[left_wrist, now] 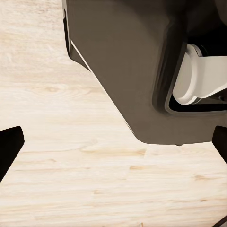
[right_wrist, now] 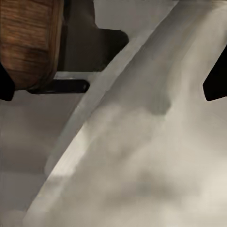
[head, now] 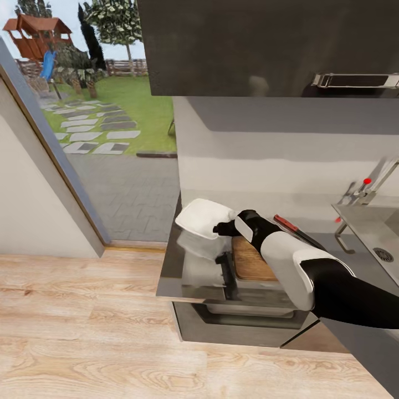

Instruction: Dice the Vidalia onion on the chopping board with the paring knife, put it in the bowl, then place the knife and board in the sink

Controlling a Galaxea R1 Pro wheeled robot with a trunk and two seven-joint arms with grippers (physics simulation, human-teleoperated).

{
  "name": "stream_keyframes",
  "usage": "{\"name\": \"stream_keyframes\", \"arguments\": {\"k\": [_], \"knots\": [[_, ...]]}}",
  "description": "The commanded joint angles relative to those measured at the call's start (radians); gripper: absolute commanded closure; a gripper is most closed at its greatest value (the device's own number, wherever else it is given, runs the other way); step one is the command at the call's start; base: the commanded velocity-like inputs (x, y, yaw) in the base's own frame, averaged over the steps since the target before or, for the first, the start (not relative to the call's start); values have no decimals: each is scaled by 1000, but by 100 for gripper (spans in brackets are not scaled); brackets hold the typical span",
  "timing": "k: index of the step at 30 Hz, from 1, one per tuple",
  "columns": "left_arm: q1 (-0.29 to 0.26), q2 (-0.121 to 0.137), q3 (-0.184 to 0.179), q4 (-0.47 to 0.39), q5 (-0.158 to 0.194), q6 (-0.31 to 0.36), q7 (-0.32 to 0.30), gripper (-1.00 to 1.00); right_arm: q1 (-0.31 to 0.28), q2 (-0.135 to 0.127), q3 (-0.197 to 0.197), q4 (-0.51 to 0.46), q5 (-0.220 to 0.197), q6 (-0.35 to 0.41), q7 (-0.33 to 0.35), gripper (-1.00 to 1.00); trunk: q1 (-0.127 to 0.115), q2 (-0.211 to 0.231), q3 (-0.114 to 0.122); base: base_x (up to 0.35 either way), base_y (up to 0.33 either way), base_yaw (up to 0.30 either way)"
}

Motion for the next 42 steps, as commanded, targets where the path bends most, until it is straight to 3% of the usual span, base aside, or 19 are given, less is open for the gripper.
{"name": "stream_keyframes", "arguments": {"k": [1,29,42], "knots": [[-1,0,-6,3,8,-1,-5,-100,-1,0,4,-1,-8,5,-1,-100,1,-2,-2,0,0,0],[-1,0,-6,3,8,-1,-4,-100,-1,5,4,-6,-8,4,-1,-100,1,-2,-2,0,0,0],[-1,-1,-6,2,8,-1,-4,-100,-1,8,1,-57,-8,13,-5,-100,1,-2,-2,0,0,0]]}}
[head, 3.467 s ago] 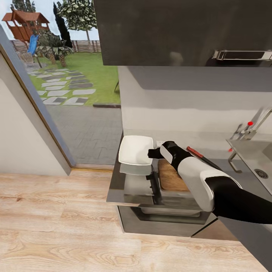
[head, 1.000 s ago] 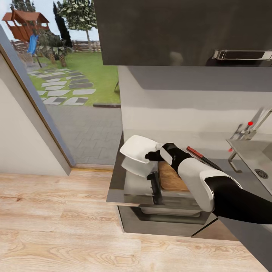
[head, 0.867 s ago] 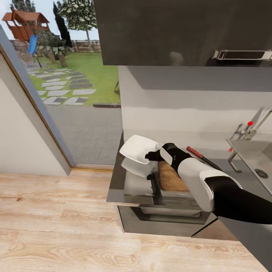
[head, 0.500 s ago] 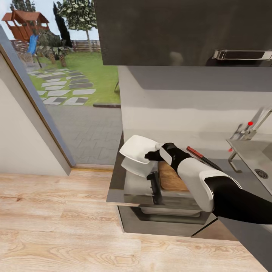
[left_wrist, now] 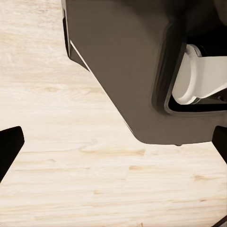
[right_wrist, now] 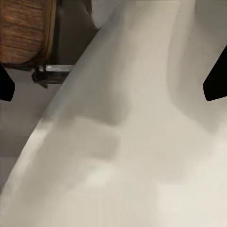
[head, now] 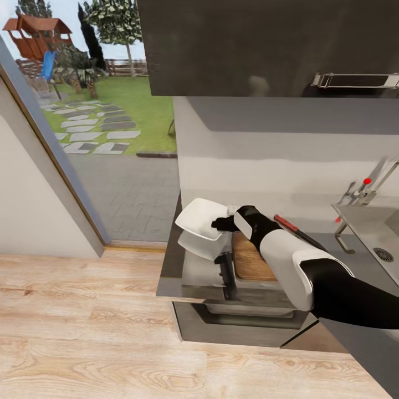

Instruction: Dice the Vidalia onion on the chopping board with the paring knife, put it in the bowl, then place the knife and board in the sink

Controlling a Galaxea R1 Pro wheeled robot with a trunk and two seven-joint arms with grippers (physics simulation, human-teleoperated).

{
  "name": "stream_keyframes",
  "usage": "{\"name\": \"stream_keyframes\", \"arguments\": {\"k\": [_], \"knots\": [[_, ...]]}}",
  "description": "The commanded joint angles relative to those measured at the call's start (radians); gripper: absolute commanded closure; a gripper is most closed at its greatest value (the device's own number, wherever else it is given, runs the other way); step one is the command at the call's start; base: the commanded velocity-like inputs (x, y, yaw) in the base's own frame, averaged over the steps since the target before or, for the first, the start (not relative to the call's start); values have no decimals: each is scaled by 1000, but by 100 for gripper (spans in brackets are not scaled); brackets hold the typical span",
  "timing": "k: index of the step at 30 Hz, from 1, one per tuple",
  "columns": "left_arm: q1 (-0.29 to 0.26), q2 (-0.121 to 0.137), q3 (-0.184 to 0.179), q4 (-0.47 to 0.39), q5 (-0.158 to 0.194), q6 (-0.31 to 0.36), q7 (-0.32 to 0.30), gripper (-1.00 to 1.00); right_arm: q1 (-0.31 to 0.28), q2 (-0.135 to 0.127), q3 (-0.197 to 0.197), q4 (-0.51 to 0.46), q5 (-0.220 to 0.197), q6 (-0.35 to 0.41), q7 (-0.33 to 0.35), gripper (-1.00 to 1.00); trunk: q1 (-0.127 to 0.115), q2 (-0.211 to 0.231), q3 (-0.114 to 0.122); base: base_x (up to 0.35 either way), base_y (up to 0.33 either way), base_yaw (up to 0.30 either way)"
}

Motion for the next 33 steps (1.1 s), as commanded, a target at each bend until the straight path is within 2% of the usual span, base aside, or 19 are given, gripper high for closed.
{"name": "stream_keyframes", "arguments": {"k": [1,9,24,33], "knots": [[-1,0,-6,2,8,-1,-5,-100,0,0,3,-17,-8,8,-2,-100,1,-2,-2,0,0,0],[-1,0,-6,3,8,-1,-5,-100,0,0,3,-68,-10,68,-4,-100,1,-2,-2,0,0,0],[-1,-1,-6,2,8,-1,-6,-100,0,0,3,-82,-12,77,-4,-100,1,-2,-2,-4,0,0],[-1,-3,-6,3,8,-1,-6,-100,0,1,4,-82,-12,77,-4,-100,1,-2,-2,-258,0,0]]}}
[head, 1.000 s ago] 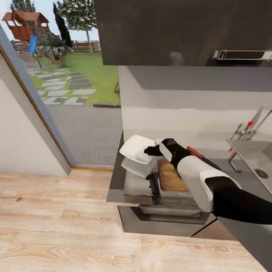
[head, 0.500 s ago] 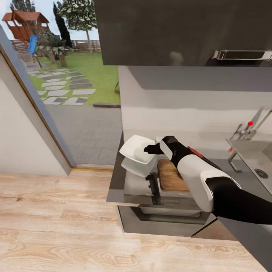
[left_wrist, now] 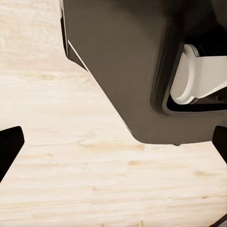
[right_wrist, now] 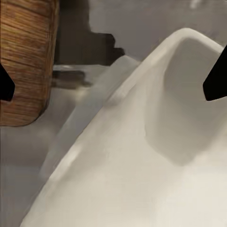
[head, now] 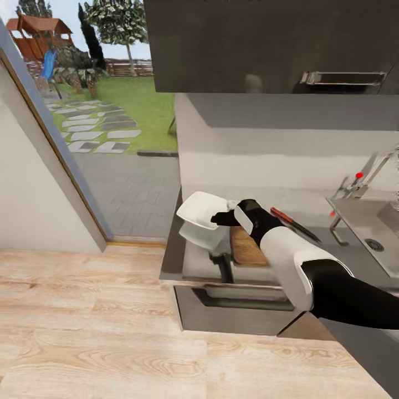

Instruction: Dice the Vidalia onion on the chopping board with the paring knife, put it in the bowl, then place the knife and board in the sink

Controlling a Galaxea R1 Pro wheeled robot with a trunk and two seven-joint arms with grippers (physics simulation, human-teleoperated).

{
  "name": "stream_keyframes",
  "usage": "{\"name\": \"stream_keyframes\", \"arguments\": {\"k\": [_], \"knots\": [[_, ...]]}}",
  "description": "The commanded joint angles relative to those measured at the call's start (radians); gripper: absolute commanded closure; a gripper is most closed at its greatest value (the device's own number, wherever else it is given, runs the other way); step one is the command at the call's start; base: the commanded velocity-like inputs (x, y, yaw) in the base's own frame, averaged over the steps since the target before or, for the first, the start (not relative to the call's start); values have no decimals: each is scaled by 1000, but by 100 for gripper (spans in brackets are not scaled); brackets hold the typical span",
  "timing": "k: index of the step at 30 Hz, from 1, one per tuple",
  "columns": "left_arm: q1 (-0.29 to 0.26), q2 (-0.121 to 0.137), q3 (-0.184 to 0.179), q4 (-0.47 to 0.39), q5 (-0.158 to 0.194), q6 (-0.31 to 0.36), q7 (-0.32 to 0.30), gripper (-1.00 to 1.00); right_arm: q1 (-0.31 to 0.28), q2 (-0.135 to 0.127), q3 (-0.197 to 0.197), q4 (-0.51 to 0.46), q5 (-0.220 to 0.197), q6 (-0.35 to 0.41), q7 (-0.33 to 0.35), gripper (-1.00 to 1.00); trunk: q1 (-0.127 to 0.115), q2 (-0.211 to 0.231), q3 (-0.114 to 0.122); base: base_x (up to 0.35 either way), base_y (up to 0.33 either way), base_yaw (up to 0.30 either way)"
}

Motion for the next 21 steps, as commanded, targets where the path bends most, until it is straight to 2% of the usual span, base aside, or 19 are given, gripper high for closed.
{"name": "stream_keyframes", "arguments": {"k": [1,21], "knots": [[-1,0,-6,2,8,-1,-5,-100,-1,0,3,-1,-6,4,-2,-100,0,-2,-2,-332,0,0],[-1,0,-6,3,8,-1,-4,-100,-1,0,3,-1,-8,4,-2,-100,0,-2,-2,-339,0,0]]}}
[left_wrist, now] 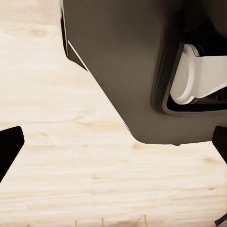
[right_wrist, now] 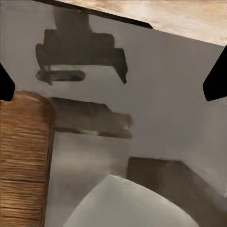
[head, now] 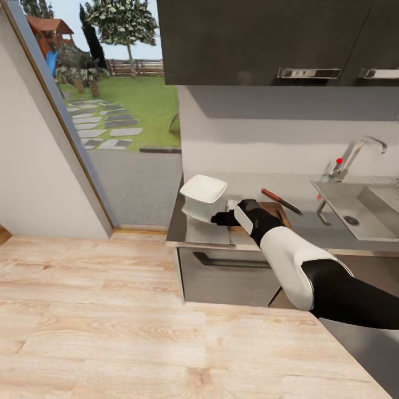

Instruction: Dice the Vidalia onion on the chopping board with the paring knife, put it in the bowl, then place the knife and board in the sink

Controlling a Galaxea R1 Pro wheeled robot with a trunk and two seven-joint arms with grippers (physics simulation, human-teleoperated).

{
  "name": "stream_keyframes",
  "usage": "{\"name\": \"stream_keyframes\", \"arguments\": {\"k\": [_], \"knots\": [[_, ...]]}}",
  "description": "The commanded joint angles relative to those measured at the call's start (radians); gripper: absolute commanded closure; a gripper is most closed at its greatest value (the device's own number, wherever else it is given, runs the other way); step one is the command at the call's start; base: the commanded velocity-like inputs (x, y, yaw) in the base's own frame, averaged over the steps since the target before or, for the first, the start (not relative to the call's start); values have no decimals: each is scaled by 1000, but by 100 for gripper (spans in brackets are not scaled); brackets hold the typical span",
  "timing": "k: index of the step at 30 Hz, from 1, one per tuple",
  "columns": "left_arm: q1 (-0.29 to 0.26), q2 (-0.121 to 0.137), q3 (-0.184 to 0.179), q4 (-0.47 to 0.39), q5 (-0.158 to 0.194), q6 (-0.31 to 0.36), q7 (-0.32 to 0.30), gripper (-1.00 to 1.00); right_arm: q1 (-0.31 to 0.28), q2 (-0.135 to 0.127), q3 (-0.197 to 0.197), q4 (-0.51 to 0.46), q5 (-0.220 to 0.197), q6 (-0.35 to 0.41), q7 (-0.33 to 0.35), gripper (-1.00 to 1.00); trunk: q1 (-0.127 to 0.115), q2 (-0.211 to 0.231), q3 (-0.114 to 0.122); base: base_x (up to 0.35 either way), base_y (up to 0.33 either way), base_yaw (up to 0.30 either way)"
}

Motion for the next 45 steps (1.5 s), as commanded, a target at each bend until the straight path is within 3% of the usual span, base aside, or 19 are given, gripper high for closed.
{"name": "stream_keyframes", "arguments": {"k": [1,22,45], "knots": [[-1,0,-6,3,8,-1,-5,-100,-1,0,3,-1,-6,4,-2,-100,0,-2,-2,-339,0,0],[-1,0,-6,2,8,-1,-5,-100,-1,0,3,-1,-6,4,-2,-100,0,-2,-2,-332,-3,0],[-1,-1,-6,1,8,-2,-5,-100,-1,0,3,-1,-6,4,-2,-100,0,-2,-2,-23,-293,0]]}}
